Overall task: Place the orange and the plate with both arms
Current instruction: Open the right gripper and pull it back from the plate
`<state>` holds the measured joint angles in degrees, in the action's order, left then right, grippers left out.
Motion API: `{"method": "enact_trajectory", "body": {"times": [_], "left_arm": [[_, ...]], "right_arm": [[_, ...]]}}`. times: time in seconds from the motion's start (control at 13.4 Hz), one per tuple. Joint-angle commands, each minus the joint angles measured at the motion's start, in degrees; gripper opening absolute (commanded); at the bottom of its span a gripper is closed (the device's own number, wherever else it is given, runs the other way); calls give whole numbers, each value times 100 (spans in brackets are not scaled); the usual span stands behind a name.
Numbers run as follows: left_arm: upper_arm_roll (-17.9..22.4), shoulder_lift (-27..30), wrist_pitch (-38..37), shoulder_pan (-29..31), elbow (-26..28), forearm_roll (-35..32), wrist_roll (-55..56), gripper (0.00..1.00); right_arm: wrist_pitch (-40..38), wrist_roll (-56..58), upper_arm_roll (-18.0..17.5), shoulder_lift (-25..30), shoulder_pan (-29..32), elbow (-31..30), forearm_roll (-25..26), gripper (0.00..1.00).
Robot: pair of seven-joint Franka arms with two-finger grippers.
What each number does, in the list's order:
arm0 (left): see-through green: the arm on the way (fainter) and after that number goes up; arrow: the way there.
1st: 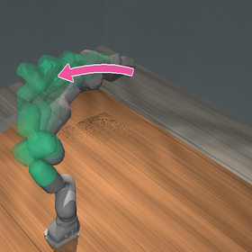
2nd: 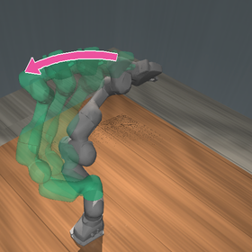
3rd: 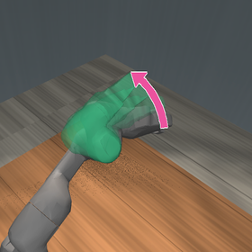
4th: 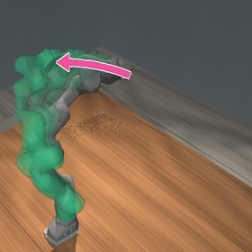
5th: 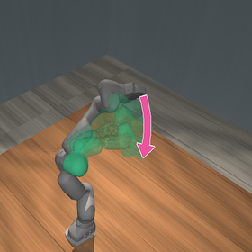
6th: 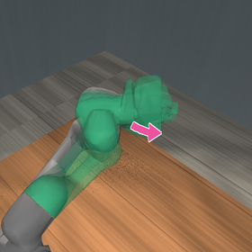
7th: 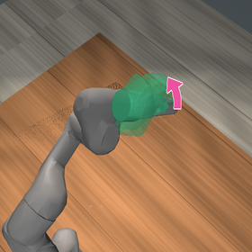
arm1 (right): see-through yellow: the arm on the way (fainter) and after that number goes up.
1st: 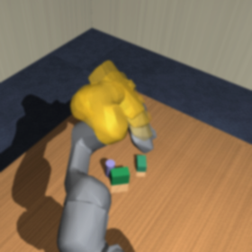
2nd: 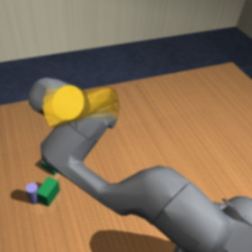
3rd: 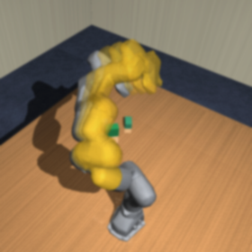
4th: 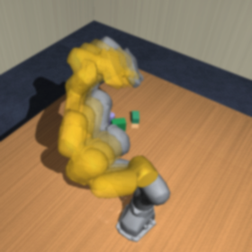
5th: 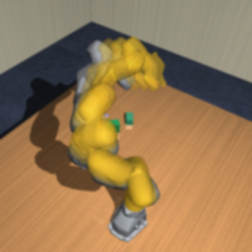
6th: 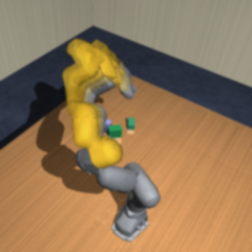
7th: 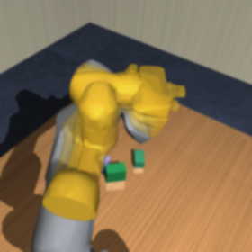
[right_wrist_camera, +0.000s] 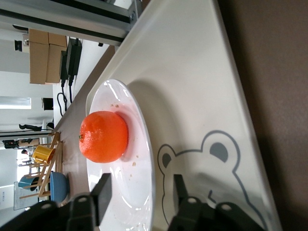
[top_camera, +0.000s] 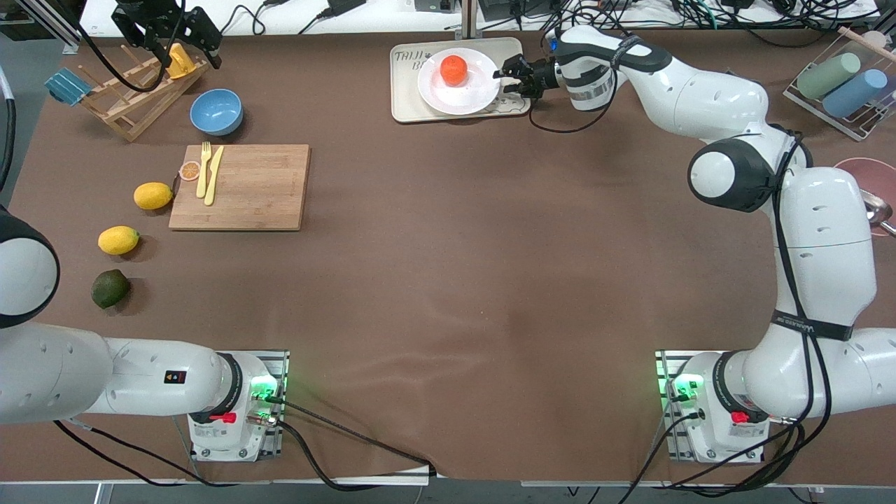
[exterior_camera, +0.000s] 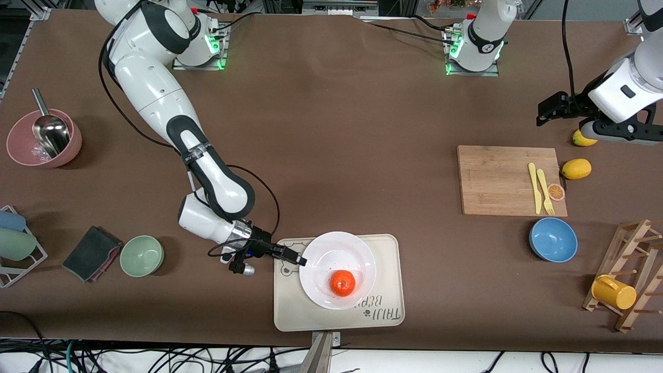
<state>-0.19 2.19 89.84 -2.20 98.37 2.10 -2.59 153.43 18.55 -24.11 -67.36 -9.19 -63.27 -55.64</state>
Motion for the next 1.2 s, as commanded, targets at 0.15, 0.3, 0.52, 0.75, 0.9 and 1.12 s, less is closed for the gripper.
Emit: {"method": "enact_trajectory", "body": {"times": [0.15, 0.3, 0.52, 0.75, 0.9, 1.12], "left_arm": [[-7, -78, -142, -26, -196, -95, -31, 100], [-7, -78, -142, -26, -196, -95, -31, 100], [-7, -78, -142, -43, -196, -95, -31, 100], [-7, -78, -142, -43, -196, -95, -31, 100], [-7, -78, -142, -52, -196, -95, -31, 100], [-7, -78, -142, -43, -196, -95, -31, 100]], "right_arm": [[-40, 210, 239, 292, 31, 148, 158, 100], [-128, 175, 319, 520, 40, 60, 378, 100], [-767, 175, 775, 1047, 49, -352, 651, 100], [-2399, 149, 1600, 1627, 31, -502, 1255, 100], [-3560, -122, 2066, 2005, 31, -511, 1861, 100], [-4853, -1097, 2262, 2568, 31, -485, 3178, 100]]}}
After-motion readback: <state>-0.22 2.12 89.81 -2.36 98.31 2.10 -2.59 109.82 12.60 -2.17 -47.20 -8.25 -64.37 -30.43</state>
